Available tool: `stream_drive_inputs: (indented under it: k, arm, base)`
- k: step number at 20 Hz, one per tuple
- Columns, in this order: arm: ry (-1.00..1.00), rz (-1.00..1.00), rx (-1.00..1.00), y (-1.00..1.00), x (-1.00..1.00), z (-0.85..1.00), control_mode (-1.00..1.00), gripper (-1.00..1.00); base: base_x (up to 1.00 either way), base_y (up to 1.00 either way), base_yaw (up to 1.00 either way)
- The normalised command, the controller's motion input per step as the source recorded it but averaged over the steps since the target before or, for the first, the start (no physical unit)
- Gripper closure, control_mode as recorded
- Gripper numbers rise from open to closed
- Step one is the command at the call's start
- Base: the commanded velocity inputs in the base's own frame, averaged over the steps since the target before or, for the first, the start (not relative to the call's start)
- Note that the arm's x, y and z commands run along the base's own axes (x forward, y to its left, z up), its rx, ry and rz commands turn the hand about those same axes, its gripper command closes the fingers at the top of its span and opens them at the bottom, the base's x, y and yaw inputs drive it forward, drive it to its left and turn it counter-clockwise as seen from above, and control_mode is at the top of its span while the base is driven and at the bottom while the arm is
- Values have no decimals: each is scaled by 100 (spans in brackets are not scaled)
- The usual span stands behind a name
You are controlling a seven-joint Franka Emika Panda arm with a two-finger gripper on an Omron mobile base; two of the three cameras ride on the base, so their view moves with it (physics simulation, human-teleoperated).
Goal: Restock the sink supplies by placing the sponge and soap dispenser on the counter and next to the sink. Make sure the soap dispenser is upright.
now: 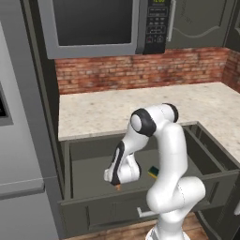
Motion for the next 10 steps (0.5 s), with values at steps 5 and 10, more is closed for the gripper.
stream_drive_inputs:
  k: [5, 10]
  arm:
    - [0, 0, 0, 0, 0, 0, -100, -100]
    - [0, 0, 0, 2, 17, 0, -100, -100]
  base:
    - [0, 0, 0]
    - [0, 0, 0]
